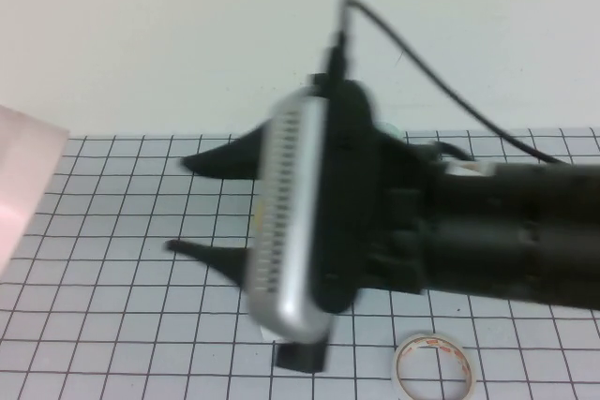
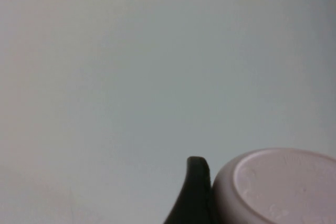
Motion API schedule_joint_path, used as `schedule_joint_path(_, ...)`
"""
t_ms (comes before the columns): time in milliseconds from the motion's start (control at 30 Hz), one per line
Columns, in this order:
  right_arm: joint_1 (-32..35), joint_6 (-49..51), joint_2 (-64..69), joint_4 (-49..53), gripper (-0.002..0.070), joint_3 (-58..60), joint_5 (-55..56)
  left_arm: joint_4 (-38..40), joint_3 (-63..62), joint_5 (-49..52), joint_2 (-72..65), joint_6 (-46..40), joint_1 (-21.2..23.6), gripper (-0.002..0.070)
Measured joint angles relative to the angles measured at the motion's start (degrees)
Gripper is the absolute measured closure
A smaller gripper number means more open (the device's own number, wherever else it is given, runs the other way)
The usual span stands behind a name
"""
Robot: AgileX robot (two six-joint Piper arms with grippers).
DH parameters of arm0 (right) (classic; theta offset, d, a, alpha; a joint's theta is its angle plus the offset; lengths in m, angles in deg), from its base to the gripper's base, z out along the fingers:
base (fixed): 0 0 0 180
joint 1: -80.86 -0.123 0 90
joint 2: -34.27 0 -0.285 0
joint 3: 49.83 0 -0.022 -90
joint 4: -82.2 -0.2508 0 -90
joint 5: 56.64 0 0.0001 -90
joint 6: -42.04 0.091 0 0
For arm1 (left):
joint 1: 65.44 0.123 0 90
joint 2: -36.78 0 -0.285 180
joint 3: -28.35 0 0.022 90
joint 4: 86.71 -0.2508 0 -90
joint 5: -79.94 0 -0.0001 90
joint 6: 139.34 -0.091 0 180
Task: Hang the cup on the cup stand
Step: Place the cup on the cup holder
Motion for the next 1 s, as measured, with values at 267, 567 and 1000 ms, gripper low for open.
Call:
schedule_joint_path(267,0.0,0.0,-11.3,-0.1,0.0309,13.0,12.0,-11.6,-3.7,2.3,-7.3,-1.3,0.0,0.0134)
schedule_joint_path(567,0.0,-0.1,-24.2,-10.4,0.0635,29.2,16.1,-18.3,-12.4,-13.0,-27.0,-17.8,0.0,0.0134)
schedule_joint_path(1000,0.0,-0.4,-46.2,-24.3,0.0678,41.6,19.3,-18.6,-29.8,-36.7,-52.1,-35.0,-7.0,0.0134)
